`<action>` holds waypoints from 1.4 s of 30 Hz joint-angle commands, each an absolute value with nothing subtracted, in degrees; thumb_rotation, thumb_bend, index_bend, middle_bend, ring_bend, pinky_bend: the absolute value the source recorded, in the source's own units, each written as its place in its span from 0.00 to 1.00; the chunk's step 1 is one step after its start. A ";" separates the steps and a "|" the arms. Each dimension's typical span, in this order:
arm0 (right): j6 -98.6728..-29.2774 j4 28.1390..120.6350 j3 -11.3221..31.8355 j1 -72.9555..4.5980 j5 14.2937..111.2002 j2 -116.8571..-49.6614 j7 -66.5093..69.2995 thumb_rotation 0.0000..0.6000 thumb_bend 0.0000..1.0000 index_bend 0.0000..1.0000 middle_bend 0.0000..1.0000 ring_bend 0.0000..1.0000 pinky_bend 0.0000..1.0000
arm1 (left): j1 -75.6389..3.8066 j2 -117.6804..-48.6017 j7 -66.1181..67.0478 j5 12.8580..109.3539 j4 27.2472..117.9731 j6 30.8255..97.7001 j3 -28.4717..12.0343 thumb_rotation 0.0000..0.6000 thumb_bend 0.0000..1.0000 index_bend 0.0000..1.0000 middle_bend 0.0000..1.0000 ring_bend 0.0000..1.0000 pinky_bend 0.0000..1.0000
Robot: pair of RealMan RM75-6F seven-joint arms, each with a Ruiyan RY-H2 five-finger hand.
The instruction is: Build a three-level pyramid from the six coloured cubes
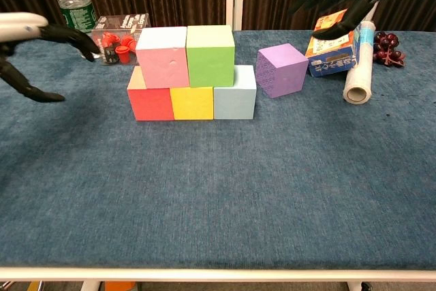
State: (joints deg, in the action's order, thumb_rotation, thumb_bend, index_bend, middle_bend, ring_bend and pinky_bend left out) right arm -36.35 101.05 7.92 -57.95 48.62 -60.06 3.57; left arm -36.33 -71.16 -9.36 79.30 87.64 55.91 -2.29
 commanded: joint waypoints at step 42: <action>-43.75 73.57 8.82 -60.04 57.95 -80.74 -16.14 1.00 0.19 0.00 0.37 0.01 0.00 | -26.17 -67.68 -17.32 78.55 87.29 63.64 -4.20 1.00 0.18 0.19 0.19 0.05 0.07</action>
